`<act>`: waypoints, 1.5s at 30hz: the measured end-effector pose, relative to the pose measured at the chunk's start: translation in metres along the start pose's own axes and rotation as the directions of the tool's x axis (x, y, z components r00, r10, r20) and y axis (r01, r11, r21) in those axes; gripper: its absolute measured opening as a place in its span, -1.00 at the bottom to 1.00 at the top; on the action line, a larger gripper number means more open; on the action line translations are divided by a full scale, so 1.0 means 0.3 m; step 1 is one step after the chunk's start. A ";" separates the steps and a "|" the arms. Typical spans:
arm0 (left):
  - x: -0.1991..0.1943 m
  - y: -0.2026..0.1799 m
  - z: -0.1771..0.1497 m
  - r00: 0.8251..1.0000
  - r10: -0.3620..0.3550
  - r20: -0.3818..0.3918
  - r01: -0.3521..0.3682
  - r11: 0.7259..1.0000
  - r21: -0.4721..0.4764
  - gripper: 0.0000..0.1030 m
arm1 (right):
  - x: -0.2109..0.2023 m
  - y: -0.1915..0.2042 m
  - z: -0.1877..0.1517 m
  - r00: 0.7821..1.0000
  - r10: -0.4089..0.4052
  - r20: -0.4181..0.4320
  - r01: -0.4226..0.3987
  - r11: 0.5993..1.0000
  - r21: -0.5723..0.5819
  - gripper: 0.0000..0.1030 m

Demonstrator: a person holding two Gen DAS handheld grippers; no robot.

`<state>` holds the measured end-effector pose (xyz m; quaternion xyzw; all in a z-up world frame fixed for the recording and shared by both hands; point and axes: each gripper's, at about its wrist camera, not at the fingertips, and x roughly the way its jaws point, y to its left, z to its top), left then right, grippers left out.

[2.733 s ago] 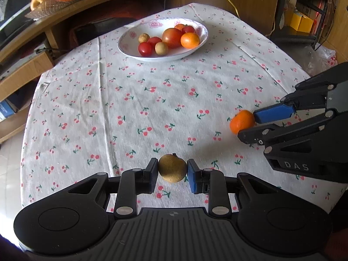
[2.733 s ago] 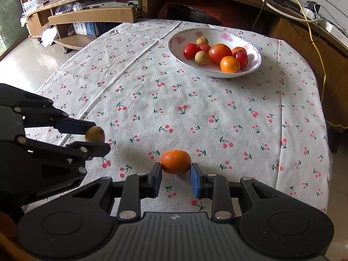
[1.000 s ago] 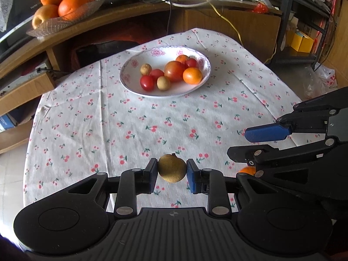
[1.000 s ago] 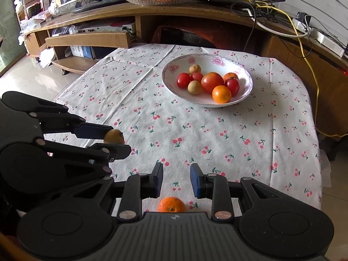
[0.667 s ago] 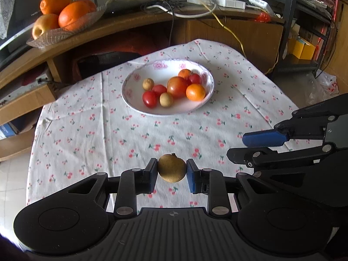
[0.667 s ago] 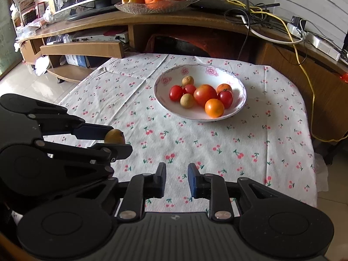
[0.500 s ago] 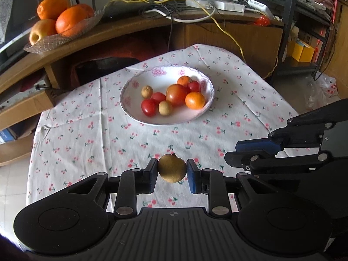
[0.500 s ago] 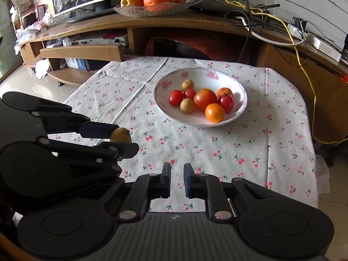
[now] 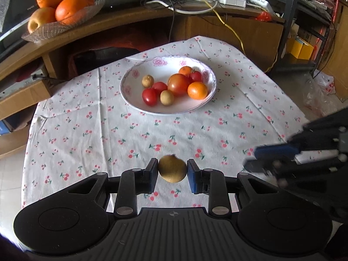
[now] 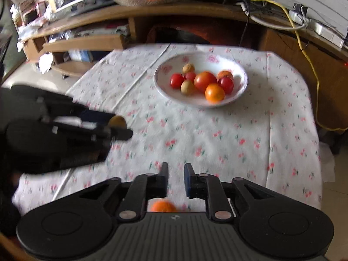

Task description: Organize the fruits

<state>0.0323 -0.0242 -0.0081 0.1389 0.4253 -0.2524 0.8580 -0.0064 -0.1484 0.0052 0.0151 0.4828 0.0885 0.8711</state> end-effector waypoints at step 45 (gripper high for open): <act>0.031 0.014 -0.188 0.992 0.041 -0.117 -0.041 0.999 0.010 -0.33 | 0.072 0.062 -0.100 0.997 -0.018 -0.081 0.010 0.995 -0.100 -0.42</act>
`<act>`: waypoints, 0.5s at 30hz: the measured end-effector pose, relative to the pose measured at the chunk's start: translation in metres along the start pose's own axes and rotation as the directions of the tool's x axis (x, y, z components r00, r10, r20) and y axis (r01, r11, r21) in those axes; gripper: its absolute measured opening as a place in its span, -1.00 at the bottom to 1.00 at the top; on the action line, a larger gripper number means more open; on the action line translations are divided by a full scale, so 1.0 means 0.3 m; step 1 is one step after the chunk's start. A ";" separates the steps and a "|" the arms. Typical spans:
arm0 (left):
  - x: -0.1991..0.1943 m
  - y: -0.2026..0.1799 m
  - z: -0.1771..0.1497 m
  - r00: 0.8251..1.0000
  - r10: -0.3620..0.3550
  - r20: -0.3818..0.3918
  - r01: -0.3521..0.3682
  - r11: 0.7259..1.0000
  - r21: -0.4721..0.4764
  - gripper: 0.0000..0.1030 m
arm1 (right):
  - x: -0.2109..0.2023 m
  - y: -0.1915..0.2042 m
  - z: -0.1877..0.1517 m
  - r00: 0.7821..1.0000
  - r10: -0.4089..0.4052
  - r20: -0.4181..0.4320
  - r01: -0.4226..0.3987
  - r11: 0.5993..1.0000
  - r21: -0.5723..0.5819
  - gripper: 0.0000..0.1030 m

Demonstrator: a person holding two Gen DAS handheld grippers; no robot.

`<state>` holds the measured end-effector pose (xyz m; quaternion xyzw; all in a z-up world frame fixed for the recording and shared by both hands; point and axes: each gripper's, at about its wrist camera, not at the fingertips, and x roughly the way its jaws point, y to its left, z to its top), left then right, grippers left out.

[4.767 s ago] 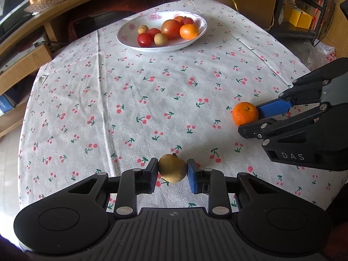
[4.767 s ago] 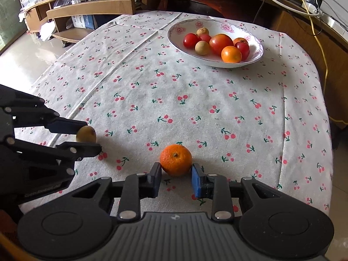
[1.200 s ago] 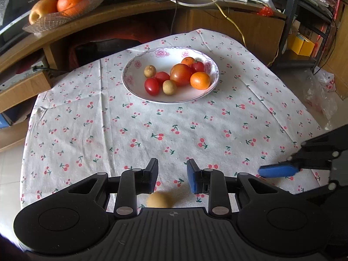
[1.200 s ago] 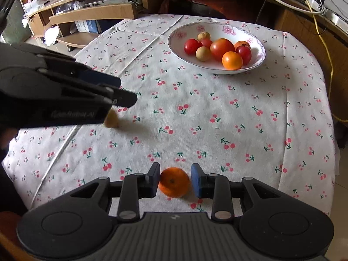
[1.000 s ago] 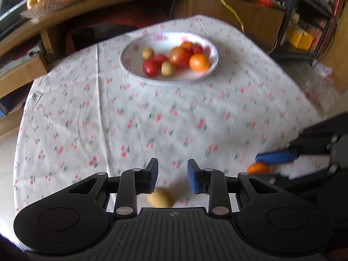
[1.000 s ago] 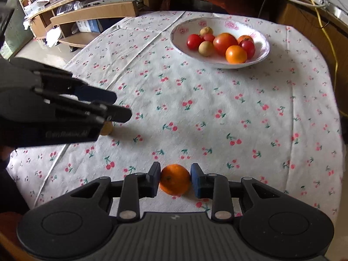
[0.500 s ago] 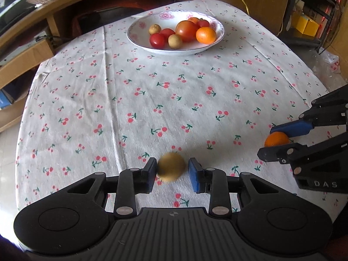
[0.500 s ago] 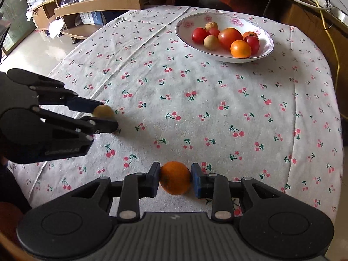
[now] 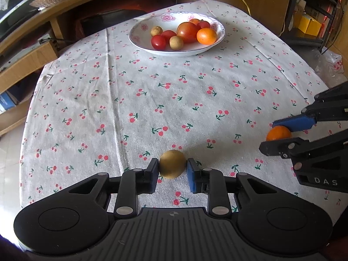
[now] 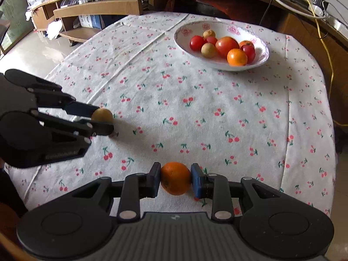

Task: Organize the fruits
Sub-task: 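Carry the kiwi and the mandarin over the white bowl with both grippers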

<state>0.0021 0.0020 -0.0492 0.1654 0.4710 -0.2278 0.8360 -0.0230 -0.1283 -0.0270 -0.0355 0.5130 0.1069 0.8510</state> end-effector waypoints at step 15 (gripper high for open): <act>-0.017 -0.039 0.099 0.997 -0.009 0.071 0.009 1.000 0.010 -0.32 | -0.032 -0.044 0.110 0.993 -0.059 0.099 0.054 0.997 0.050 -0.41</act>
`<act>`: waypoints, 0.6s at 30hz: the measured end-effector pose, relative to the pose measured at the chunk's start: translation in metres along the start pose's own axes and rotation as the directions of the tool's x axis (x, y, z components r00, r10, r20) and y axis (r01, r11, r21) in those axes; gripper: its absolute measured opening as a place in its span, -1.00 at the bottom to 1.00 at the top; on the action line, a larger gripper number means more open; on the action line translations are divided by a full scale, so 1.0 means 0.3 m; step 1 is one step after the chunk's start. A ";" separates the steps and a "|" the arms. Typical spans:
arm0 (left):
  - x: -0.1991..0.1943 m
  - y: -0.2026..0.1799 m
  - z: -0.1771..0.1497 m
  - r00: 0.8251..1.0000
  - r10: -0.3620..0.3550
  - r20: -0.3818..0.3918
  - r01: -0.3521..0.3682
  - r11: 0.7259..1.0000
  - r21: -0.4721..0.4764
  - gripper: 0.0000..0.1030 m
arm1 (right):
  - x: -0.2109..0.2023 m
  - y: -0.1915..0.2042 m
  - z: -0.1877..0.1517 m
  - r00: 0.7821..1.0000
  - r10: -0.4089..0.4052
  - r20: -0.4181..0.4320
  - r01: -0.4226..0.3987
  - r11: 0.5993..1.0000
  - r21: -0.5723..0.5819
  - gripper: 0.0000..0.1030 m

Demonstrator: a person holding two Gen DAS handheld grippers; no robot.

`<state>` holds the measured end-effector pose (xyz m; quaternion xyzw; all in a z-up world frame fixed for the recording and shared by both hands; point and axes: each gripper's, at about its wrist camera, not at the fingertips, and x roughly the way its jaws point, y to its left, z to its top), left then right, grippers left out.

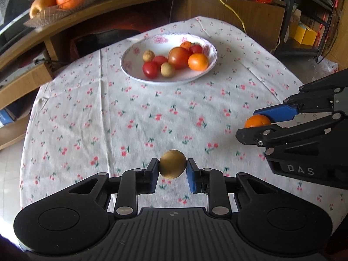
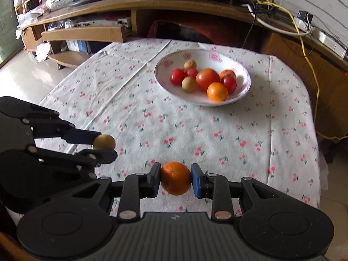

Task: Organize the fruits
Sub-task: 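Carry the kiwi and the mandarin over the white bowl with both grippers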

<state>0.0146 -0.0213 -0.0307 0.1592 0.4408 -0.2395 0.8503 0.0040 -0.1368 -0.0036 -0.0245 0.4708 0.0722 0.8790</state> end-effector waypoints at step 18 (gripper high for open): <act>0.020 -0.007 0.116 0.999 0.004 0.045 -0.005 1.000 0.018 -0.33 | 0.003 -0.038 0.097 0.998 -0.032 0.057 0.031 0.999 0.025 -0.41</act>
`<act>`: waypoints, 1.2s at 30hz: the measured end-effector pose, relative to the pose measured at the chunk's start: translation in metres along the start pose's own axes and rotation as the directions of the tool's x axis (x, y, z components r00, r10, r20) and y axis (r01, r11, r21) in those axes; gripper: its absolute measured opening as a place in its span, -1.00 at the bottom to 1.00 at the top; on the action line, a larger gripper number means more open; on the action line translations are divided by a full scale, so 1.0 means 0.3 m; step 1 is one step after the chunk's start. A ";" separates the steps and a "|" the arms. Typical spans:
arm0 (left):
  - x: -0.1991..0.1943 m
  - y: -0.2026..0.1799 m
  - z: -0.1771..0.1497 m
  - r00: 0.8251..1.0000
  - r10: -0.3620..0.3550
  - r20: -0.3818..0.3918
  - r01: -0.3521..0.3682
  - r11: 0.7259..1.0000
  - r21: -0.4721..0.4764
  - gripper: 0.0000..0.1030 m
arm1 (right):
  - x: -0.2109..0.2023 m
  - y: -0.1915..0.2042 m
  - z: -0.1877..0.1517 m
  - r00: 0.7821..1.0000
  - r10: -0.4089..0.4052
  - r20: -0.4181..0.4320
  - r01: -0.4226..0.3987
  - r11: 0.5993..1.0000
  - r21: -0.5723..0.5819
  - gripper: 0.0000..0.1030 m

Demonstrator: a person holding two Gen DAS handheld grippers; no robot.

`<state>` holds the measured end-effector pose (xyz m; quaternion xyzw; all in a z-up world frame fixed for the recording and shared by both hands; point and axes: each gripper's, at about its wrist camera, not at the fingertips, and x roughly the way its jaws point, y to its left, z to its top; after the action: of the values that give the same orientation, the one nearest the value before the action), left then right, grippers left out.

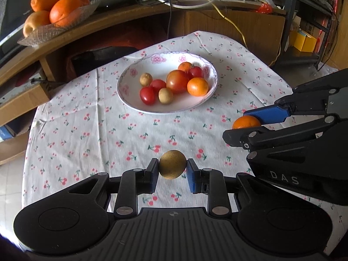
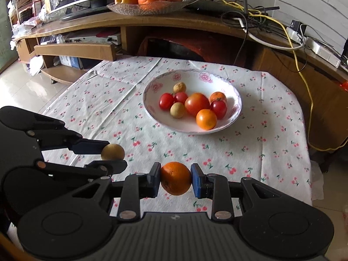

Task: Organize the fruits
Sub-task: 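Carry the kiwi and the mandarin over the white bowl with both grippers, then lower both grippers into the bowl and open them to release kiwi and mandarin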

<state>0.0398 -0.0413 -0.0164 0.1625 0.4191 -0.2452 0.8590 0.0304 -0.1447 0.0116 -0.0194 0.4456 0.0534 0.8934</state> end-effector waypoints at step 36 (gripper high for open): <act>0.171 0.104 0.277 0.997 0.070 0.020 -0.070 0.997 -0.013 -0.32 | 0.155 -0.191 0.241 0.995 -0.090 0.045 0.086 0.993 0.085 -0.41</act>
<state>0.1374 -0.0705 -0.0057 0.1692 0.4058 -0.2141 0.8723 0.1221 -0.1920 0.0172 -0.0005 0.4241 -0.0044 0.9056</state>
